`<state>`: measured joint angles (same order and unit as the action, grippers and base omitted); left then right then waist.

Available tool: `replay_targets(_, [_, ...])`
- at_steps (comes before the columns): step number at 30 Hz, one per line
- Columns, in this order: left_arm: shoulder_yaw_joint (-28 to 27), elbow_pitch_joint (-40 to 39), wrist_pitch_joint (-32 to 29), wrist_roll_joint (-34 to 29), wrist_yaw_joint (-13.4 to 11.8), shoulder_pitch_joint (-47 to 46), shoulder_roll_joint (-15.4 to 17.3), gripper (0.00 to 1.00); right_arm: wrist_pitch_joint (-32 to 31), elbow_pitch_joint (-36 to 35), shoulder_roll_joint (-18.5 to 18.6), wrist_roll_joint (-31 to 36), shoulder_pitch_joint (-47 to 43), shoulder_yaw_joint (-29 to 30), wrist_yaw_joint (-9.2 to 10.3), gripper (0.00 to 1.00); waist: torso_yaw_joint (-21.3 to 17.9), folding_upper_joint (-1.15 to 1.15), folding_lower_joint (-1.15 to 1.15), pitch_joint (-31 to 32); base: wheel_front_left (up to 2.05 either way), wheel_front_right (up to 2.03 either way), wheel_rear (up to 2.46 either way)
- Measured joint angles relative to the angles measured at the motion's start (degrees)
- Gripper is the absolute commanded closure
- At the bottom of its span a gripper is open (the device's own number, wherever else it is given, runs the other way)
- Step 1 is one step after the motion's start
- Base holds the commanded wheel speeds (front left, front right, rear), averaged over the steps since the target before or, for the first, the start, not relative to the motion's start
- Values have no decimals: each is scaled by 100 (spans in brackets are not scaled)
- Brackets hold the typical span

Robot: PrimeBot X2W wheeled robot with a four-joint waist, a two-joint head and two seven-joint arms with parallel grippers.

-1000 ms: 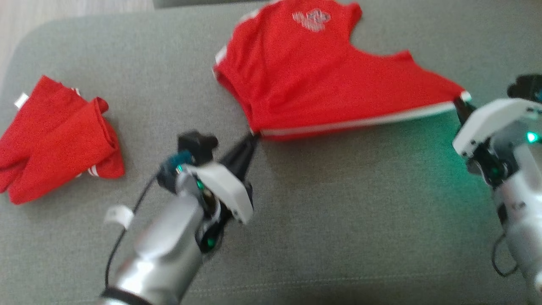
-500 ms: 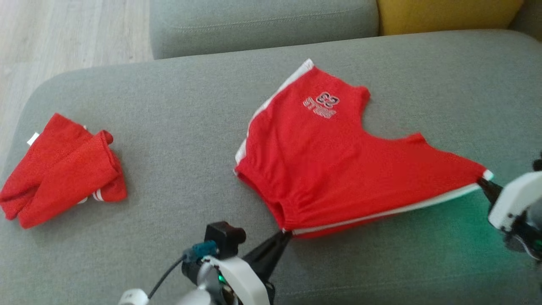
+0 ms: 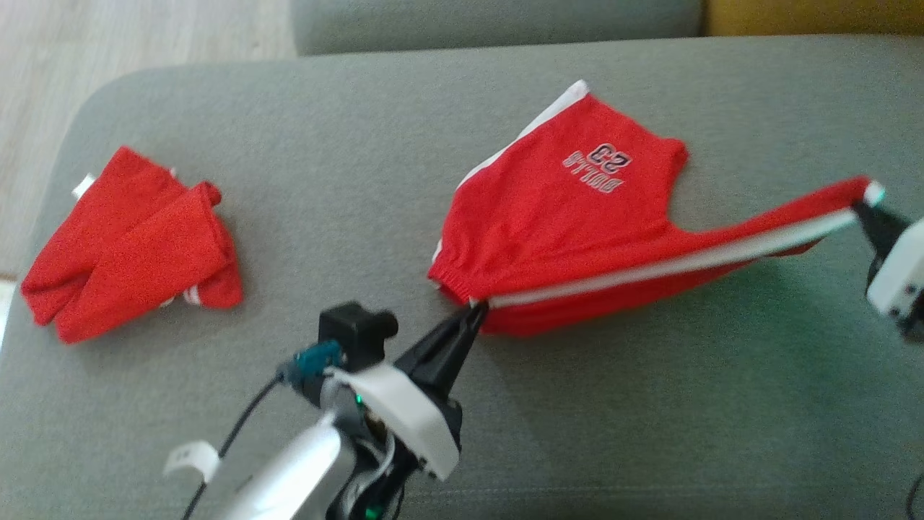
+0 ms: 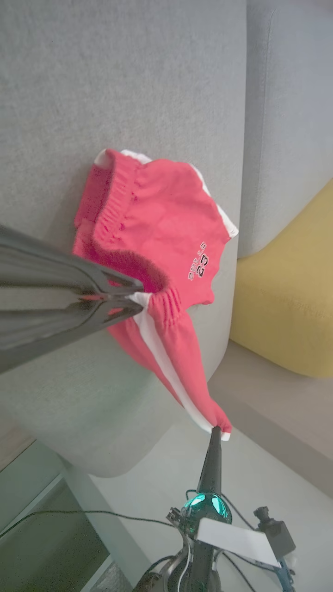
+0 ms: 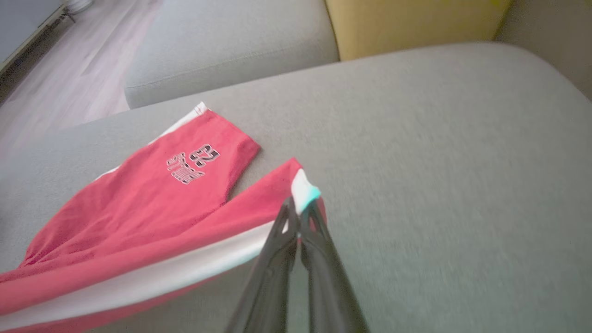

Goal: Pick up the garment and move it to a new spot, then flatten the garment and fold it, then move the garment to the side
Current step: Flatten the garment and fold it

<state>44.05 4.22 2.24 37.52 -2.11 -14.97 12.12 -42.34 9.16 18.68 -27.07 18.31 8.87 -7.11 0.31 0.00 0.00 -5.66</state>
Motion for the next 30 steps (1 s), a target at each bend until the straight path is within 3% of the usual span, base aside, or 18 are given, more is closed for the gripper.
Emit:
replay_targets(5, [-16, 123, -93, 20, 16, -463, -84, 100, -175, -36, 115, 300, 672, -163, 0, 100, 283, 0, 0, -299, 0, 0, 0])
replay_targets(13, [-5, 476, -164, 5, 124, -1035, -359, 100, -153, 487, 412, 719, 1654, -542, 0, 100, 692, 0, 0, -788, 0, 0, 0])
replay_targets(30, [40, 1623, 199, 105, 425, -1881, -871, 100, 468, 2204, 673, 1038, 3338, -1507, 0, 100, 1522, 0, 0, -1731, 0, 0, 0])
